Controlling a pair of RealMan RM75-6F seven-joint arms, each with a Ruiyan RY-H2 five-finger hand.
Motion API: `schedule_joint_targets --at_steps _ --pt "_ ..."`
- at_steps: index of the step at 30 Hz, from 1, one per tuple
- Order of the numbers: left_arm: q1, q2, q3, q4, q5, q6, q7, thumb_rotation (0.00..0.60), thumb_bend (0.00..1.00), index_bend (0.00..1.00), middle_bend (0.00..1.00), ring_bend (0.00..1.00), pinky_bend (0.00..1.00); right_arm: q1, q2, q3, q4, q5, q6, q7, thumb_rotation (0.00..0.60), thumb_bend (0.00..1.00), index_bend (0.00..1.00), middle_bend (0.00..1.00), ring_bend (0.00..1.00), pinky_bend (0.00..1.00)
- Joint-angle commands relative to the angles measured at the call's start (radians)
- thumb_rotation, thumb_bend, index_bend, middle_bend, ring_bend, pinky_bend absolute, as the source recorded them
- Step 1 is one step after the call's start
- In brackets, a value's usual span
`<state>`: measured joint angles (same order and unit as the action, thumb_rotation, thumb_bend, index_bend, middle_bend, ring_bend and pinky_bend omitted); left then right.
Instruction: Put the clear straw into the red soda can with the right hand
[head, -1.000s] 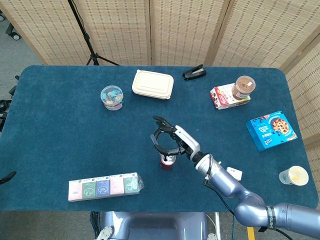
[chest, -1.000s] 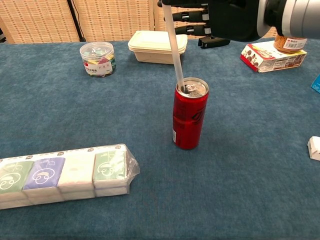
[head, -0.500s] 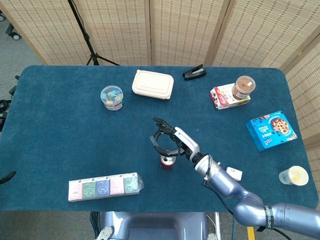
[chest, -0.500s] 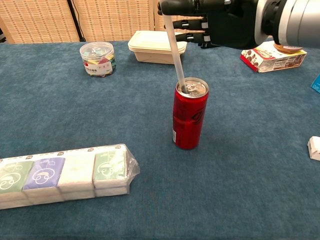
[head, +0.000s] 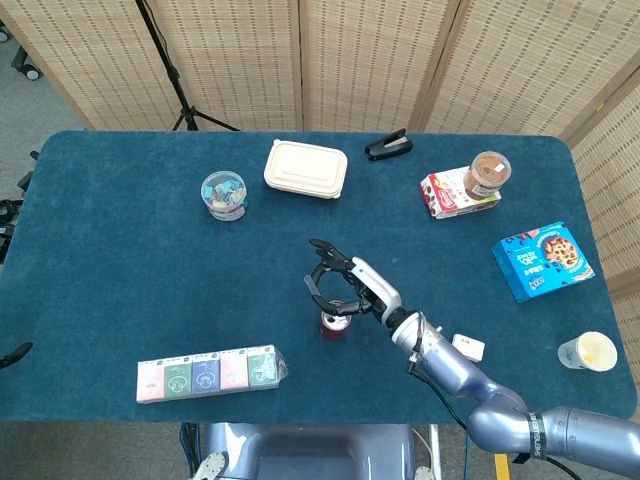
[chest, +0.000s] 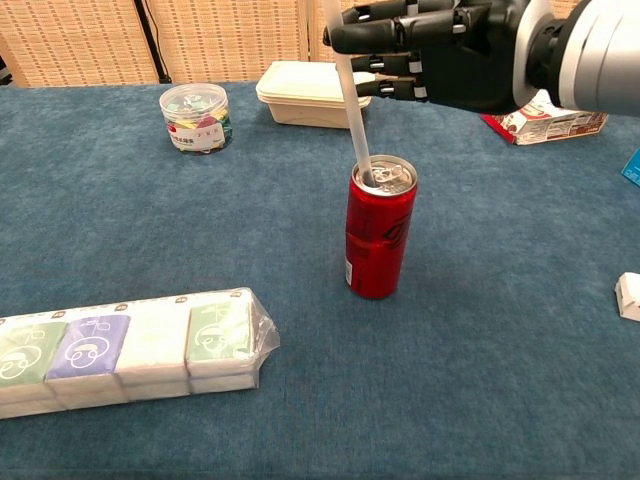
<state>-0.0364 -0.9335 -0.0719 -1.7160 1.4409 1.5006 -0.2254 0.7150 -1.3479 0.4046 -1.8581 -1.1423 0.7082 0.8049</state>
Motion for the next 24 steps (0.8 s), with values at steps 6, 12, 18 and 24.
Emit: schedule_joint_targets --at_steps 6,12,18,24 --pt "0.0 0.0 0.002 -0.002 0.002 -0.001 0.002 0.6 0.0 0.0 0.0 0.0 0.0 -0.022 -0.023 -0.04 0.036 -0.087 0.025 0.013 0.6 0.48 0.56 0.0 0.0 0.0" --pt "-0.002 0.001 0.003 -0.002 0.001 -0.006 0.003 0.6 0.0 0.0 0.0 0.0 0.0 -0.03 -0.041 -0.069 0.081 -0.152 0.042 0.042 0.6 0.48 0.56 0.0 0.0 0.0" --pt "-0.004 0.001 0.003 -0.003 0.0 -0.01 0.004 0.6 0.0 0.0 0.0 0.0 0.0 -0.033 -0.055 -0.099 0.128 -0.218 0.067 0.068 0.6 0.48 0.56 0.0 0.0 0.0" --pt "-0.004 0.002 0.004 -0.004 0.001 -0.011 0.005 0.6 0.0 0.0 0.0 0.0 0.0 -0.039 -0.069 -0.138 0.172 -0.287 0.11 0.083 0.6 0.48 0.56 0.0 0.0 0.0"
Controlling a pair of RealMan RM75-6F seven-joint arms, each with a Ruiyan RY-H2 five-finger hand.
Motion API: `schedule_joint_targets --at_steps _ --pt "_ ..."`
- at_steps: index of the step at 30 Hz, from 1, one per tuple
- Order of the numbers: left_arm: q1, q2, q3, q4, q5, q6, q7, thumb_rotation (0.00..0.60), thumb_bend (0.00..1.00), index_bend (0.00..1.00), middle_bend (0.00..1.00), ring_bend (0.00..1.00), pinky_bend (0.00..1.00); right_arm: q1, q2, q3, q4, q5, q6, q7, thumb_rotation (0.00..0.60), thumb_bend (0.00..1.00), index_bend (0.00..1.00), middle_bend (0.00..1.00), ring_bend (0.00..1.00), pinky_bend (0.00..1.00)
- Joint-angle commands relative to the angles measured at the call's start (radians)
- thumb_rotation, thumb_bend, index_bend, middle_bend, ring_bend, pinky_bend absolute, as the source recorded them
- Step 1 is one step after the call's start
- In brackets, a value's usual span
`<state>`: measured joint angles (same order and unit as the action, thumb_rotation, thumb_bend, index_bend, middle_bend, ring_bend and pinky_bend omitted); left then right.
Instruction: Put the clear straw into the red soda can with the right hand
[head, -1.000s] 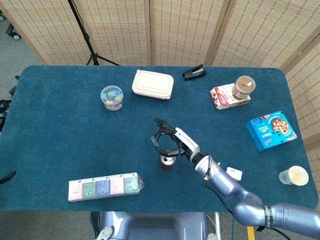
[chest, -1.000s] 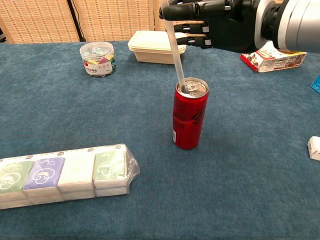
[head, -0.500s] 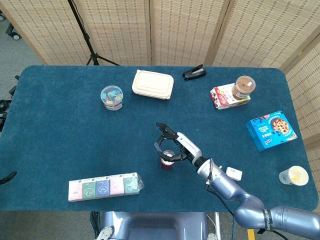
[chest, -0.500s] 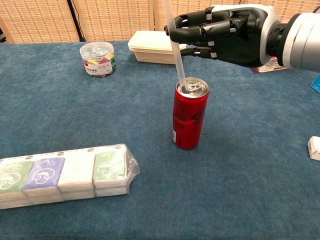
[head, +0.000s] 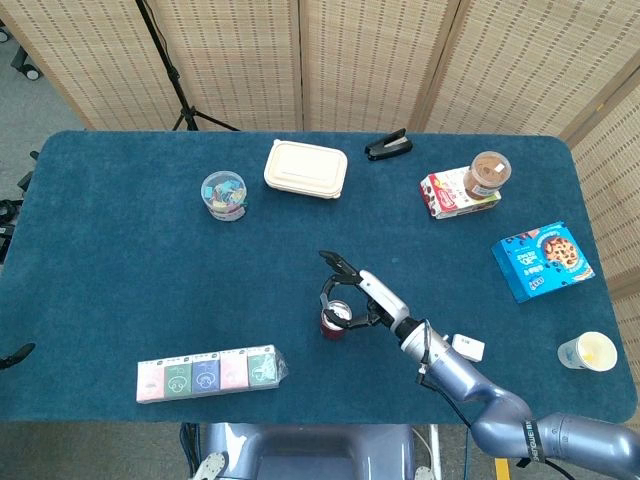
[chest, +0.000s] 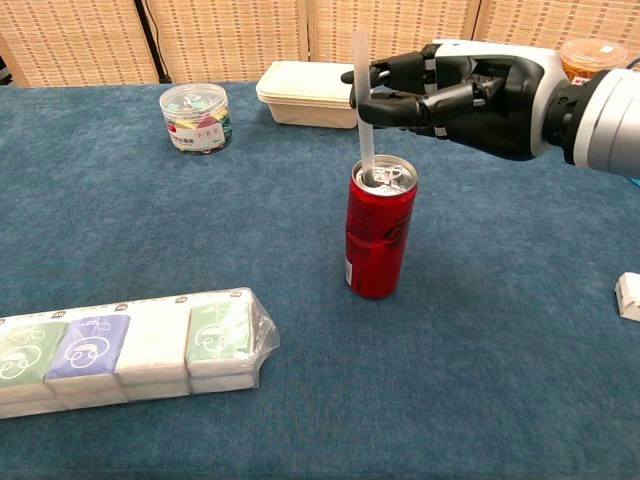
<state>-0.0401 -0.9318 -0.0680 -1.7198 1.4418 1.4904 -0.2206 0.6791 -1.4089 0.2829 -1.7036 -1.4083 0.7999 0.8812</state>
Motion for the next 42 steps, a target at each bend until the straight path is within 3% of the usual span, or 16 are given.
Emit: schedule_joint_targets --at_steps 1,11,19,42 --pt "0.0 0.0 0.001 0.0 0.001 -0.001 0.001 0.6 0.0 0.0 0.0 0.0 0.0 -0.003 -0.011 -0.023 0.024 -0.028 0.024 0.008 0.6 0.48 0.56 0.0 0.0 0.0" --pt "0.0 -0.001 0.002 -0.004 0.0 -0.001 0.009 0.6 0.0 0.0 0.0 0.0 0.0 0.0 -0.047 -0.086 0.096 -0.063 0.053 -0.026 0.6 0.48 0.56 0.0 0.0 0.0" --pt "0.0 0.0 0.002 -0.004 -0.002 -0.002 0.007 0.6 0.0 0.0 0.0 0.0 0.0 0.004 -0.078 -0.109 0.141 -0.06 0.072 -0.038 0.6 0.48 0.55 0.0 0.0 0.0" --pt "0.001 0.002 0.003 -0.003 0.0 0.0 -0.004 0.6 0.0 0.0 0.0 0.0 0.0 0.01 -0.026 -0.142 0.108 -0.137 0.156 0.038 0.6 0.48 0.33 0.0 0.0 0.0"
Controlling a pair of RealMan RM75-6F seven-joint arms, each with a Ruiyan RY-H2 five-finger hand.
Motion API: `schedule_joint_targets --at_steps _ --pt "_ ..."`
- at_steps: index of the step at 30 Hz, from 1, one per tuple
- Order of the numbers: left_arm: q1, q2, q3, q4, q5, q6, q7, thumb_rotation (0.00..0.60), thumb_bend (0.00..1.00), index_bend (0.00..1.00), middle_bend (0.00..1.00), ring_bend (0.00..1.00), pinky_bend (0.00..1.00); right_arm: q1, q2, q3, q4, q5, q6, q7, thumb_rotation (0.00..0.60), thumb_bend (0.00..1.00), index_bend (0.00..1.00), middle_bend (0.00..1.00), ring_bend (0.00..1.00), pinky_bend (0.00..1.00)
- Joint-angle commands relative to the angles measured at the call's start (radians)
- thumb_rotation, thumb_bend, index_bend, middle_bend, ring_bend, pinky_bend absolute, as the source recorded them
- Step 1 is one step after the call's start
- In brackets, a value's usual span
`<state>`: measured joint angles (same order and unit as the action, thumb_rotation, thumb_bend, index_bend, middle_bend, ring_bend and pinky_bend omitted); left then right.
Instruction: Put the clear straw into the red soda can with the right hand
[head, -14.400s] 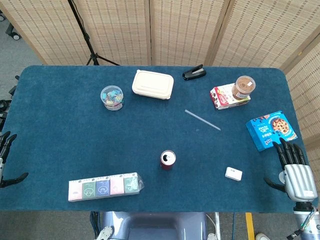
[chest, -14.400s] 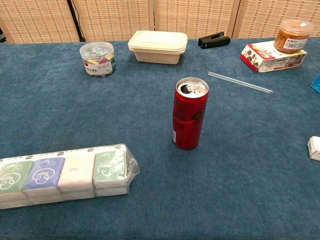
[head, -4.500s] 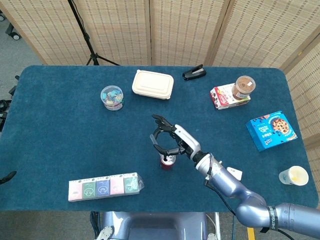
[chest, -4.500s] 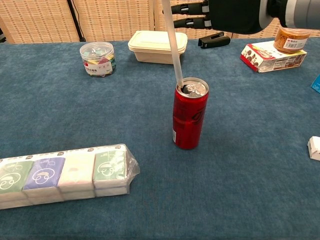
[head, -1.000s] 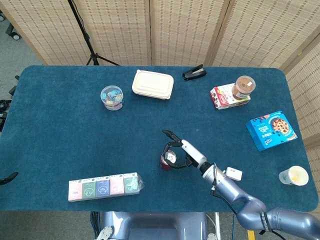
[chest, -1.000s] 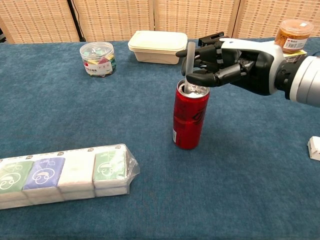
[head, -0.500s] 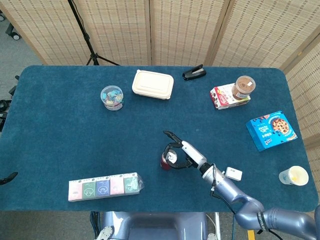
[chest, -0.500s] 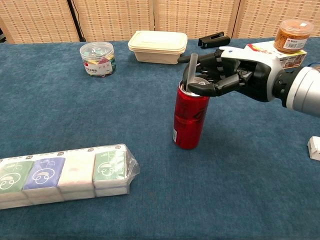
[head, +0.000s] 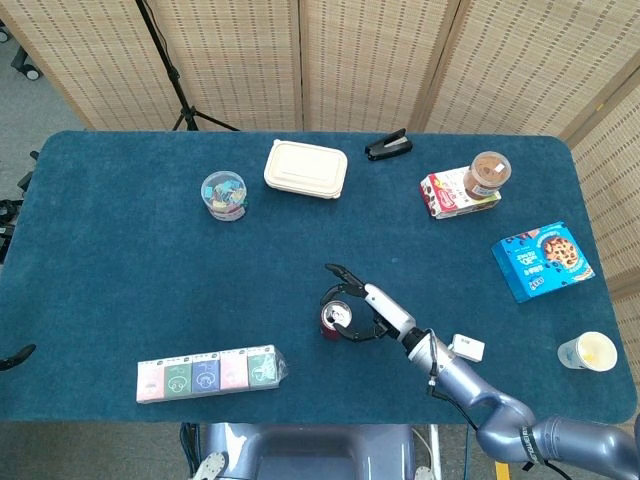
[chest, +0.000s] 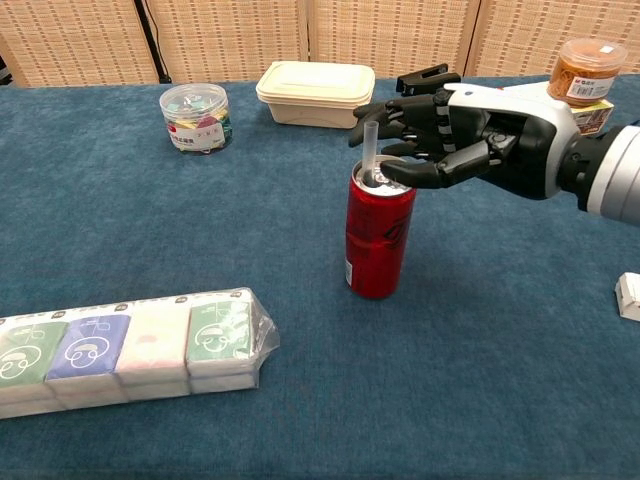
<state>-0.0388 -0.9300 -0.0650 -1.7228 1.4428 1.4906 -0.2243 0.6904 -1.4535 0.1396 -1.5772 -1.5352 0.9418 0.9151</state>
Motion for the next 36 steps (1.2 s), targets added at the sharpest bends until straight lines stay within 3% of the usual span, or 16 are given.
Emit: schedule_joint_targets --at_steps 1,7,9,13,15,17,18,22,28,36 --pt "0.0 0.0 -0.001 0.0 -0.001 -0.001 -0.001 0.6 0.0 0.0 0.0 0.0 0.0 -0.002 0.029 0.002 -0.028 -0.014 0.021 0.006 0.6 0.48 0.32 0.0 0.0 0.0" --pt "0.0 0.001 0.0 0.001 0.0 0.0 -0.002 0.6 0.0 0.0 0.0 0.0 0.0 0.001 0.094 0.005 -0.075 -0.044 0.045 0.017 0.6 0.48 0.18 0.0 0.0 0.0" --pt "0.0 0.001 0.0 0.0 0.002 0.0 -0.002 0.6 0.0 0.0 0.0 0.0 0.0 0.005 0.129 0.0 -0.088 -0.07 0.05 0.011 0.6 0.43 0.11 0.0 0.0 0.0" --pt "0.003 0.003 0.005 -0.001 0.006 0.003 0.001 0.6 0.0 0.0 0.0 0.0 0.0 -0.001 0.193 -0.001 -0.086 -0.1 0.083 -0.073 0.6 0.09 0.01 0.0 0.0 0.0" --pt "0.004 0.004 0.008 -0.002 0.01 0.003 0.005 0.6 0.0 0.0 0.0 0.0 0.0 -0.01 0.21 0.005 -0.076 -0.087 0.099 -0.128 0.6 0.01 0.0 0.0 0.0 0.0" --pt "0.006 0.006 0.011 -0.002 0.015 0.004 0.012 0.6 0.0 0.0 0.0 0.0 0.0 -0.024 0.228 0.007 -0.053 -0.079 0.119 -0.204 0.6 0.0 0.0 0.0 0.0 0.0" --pt "0.009 0.006 0.015 -0.002 0.023 0.011 0.016 0.6 0.0 0.0 0.0 0.0 0.0 -0.053 0.261 0.003 -0.011 -0.082 0.156 -0.324 0.6 0.0 0.0 0.0 0.0 0.0" --pt "0.015 0.004 0.019 0.0 0.033 0.022 0.019 0.6 0.0 0.0 0.0 0.0 0.0 -0.134 0.324 -0.017 -0.034 -0.052 0.235 -0.571 0.6 0.0 0.0 0.0 0.0 0.0" --pt "0.022 -0.001 0.029 0.005 0.054 0.036 0.036 0.6 0.0 0.0 0.0 0.0 0.0 -0.271 0.362 -0.064 -0.052 -0.017 0.374 -0.816 0.6 0.0 0.0 0.0 0.0 0.0" --pt "0.023 -0.023 0.046 0.023 0.069 0.029 0.082 0.6 0.0 0.0 0.0 0.0 0.0 -0.43 0.318 -0.117 0.0 -0.053 0.582 -0.932 0.6 0.0 0.0 0.0 0.0 0.0"
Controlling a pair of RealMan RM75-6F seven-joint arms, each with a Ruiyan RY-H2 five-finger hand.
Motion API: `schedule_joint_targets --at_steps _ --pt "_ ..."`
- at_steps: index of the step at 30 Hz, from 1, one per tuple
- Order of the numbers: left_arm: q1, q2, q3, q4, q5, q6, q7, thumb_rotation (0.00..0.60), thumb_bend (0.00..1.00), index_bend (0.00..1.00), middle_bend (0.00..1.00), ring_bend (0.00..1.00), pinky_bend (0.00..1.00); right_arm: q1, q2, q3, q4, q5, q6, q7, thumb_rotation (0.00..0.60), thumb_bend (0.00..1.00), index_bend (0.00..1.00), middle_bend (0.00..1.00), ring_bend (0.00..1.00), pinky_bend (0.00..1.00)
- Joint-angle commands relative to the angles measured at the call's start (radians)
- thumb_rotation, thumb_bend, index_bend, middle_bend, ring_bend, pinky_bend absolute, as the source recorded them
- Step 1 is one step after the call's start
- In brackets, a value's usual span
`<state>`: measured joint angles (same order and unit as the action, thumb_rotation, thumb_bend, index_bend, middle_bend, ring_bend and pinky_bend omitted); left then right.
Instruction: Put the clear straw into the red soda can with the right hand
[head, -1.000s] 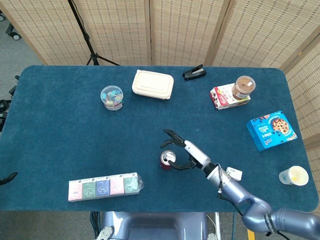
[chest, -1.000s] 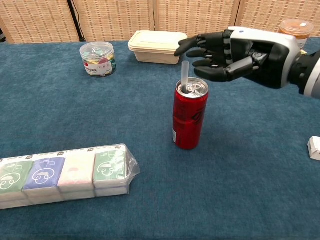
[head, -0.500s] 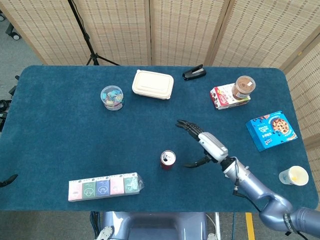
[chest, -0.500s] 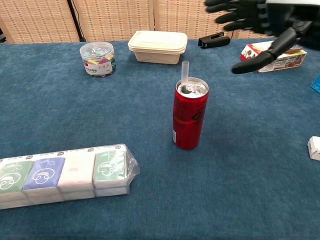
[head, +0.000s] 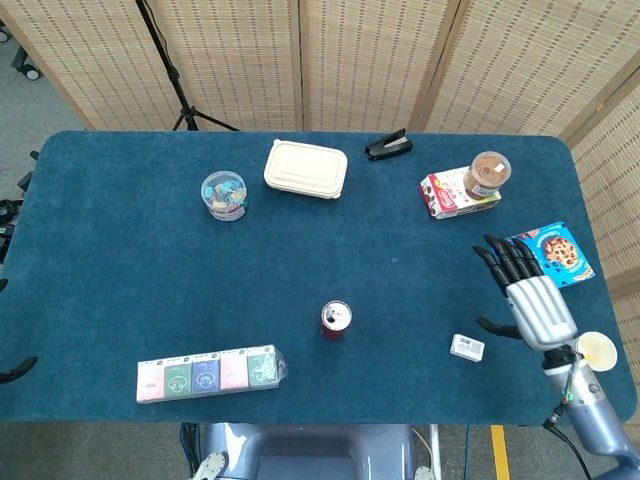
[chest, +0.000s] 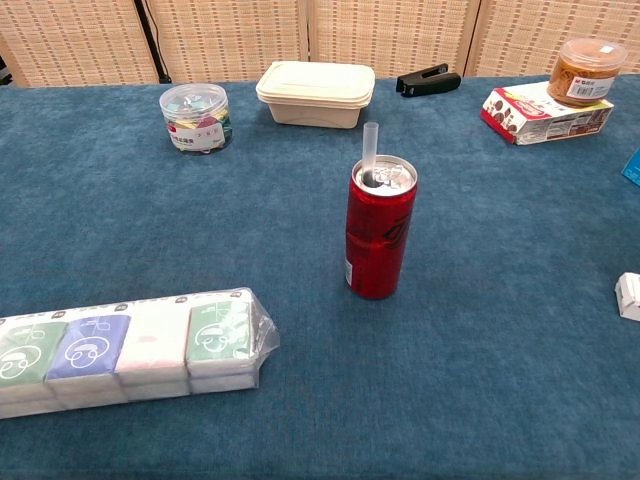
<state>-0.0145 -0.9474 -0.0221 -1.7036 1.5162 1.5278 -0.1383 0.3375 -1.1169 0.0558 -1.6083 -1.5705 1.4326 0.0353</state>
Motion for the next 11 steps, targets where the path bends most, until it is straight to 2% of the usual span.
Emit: schedule_joint_targets --at_steps 1,6,11 --pt "-0.001 -0.007 0.0 0.005 -0.009 -0.007 -0.007 0.6 0.0 0.0 0.0 0.0 0.0 -0.091 -0.026 -0.037 0.037 -0.022 0.107 -0.058 0.6 0.0 0.0 0.0 0.0 0.0" --pt "0.001 -0.02 -0.007 0.028 -0.02 0.001 -0.01 0.6 0.0 0.0 0.0 0.0 0.0 -0.142 -0.057 -0.05 0.063 -0.026 0.155 -0.068 0.6 0.0 0.0 0.0 0.0 0.0" --pt "0.002 -0.021 -0.012 0.041 -0.028 0.002 -0.026 0.6 0.0 0.0 0.0 0.0 0.0 -0.16 -0.066 -0.051 0.076 -0.015 0.154 -0.079 0.6 0.0 0.0 0.0 0.0 0.0"
